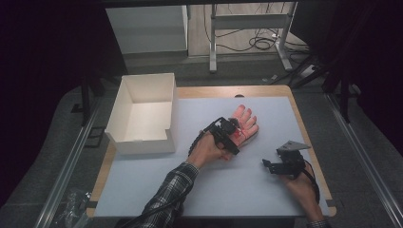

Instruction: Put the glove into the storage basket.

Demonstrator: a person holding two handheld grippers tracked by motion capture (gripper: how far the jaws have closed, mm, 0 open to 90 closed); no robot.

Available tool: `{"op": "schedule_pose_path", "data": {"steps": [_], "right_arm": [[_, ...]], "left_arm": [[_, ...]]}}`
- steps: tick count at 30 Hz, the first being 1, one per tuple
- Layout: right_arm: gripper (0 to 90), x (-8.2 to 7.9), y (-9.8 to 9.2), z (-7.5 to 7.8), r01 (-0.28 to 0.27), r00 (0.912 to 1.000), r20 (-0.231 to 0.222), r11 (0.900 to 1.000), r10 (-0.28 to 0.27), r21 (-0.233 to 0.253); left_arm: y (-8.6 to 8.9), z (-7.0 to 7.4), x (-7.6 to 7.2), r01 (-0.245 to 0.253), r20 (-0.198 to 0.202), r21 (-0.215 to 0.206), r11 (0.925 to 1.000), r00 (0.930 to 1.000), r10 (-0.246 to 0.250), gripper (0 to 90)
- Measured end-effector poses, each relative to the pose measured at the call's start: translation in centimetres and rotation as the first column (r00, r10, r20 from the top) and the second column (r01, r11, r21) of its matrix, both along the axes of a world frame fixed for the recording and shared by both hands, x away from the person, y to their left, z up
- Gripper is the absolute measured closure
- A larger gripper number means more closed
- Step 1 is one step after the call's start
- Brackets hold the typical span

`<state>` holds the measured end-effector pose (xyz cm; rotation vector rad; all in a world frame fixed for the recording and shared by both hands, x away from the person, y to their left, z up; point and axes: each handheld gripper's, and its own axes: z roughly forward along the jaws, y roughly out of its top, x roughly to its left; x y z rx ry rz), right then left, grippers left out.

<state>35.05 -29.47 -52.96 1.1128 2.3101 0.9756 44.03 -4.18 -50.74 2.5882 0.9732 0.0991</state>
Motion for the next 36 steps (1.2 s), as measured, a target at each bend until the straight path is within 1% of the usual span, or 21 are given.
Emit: {"op": "schedule_pose_path", "data": {"steps": [1, 2, 3, 4, 6, 9, 13, 17, 20, 21, 26, 28, 30, 33, 36], "right_arm": [[23.5, 0.0, 0.0, 0.0, -0.001, 1.0000, 0.000, 1.000, 0.001, -0.001], [23.5, 0.0, 0.0, 0.0, 0.000, 1.0000, 0.000, 1.000, 0.000, -0.001], [23.5, 0.0, 0.0, 0.0, -0.001, 1.0000, 0.000, 1.000, 0.001, -0.001], [23.5, 0.0, 0.0, 0.0, -0.001, 1.0000, 0.001, 1.000, 0.001, -0.001], [23.5, 0.0, 0.0, 0.0, -0.001, 1.0000, 0.000, 1.000, 0.001, -0.001], [23.5, 0.0, 0.0, 0.0, -0.001, 1.0000, 0.000, 1.000, 0.001, -0.001], [23.5, 0.0, 0.0, 0.0, -0.001, 1.0000, 0.000, 1.000, 0.001, -0.001], [23.5, 0.0, 0.0, 0.0, -0.001, 1.0000, 0.000, 1.000, 0.001, -0.001], [23.5, 0.0, 0.0, 0.0, -0.001, 1.0000, 0.000, 1.000, 0.001, -0.001], [23.5, 0.0, 0.0, 0.0, -0.001, 1.0000, 0.000, 1.000, 0.001, -0.001], [23.5, 0.0, 0.0, 0.0, -0.001, 1.0000, 0.000, 1.000, 0.001, 0.000], [23.5, 0.0, 0.0, 0.0, 0.000, 1.0000, 0.000, 1.000, 0.000, 0.000], [23.5, 0.0, 0.0, 0.0, -0.001, 1.0000, 0.000, 1.000, 0.001, 0.000], [23.5, 0.0, 0.0, 0.0, -0.001, 1.0000, 0.000, 1.000, 0.001, 0.000], [23.4, 0.0, 0.0, 0.0, -0.001, 1.0000, 0.000, 1.000, 0.001, 0.000]], "left_arm": [[-0.1, -0.2, 0.0, -0.003, -0.004, 0.008, 1.0000, 1.0000, 0.003, 0.0], [-0.2, -0.4, 0.0, 0.003, -0.007, 0.029, 0.9996, 1.0000, -0.002, 0.0], [-0.2, -0.6, -0.1, 0.001, -0.015, 0.028, 0.9996, 0.9999, -0.001, 0.1], [-0.3, -0.7, -0.1, 0.006, -0.003, 0.038, 0.9993, 1.0000, -0.006, 0.0], [-0.3, -0.6, -0.3, 0.000, -0.001, 0.038, 0.9993, 1.0000, 0.000, 0.8], [-0.4, -0.5, -0.4, 0.005, 0.000, 0.038, 0.9993, 1.0000, -0.005, 3.7], [-0.4, -0.2, -0.8, 0.013, 0.000, 0.036, 0.9993, 0.9999, -0.013, 12.7], [-0.5, 0.3, -1.0, 0.034, 0.006, 0.049, 0.9982, 0.9994, -0.035, 25.4], [-0.4, 0.5, -1.2, 0.042, 0.020, 0.053, 0.9977, 0.9989, -0.043, 32.7], [-0.3, 0.6, -1.2, 0.044, 0.021, 0.051, 0.9977, 0.9988, -0.045, 34.3], [0.4, 0.9, -1.1, 0.043, 0.023, 0.005, 0.9991, 0.9988, -0.043, 39.1], [0.6, 1.1, -1.1, 0.043, 0.023, -0.007, 0.9991, 0.9988, -0.042, 40.6], [0.8, 1.4, -1.1, 0.043, 0.025, -0.010, 0.9990, 0.9988, -0.043, 41.5], [1.0, 2.1, -1.2, 0.045, 0.040, -0.008, 0.9989, 0.9982, -0.045, 42.0], [1.3, 3.0, -1.3, 0.042, 0.049, -0.022, 0.9989, 0.9980, -0.041, 42.0]]}}
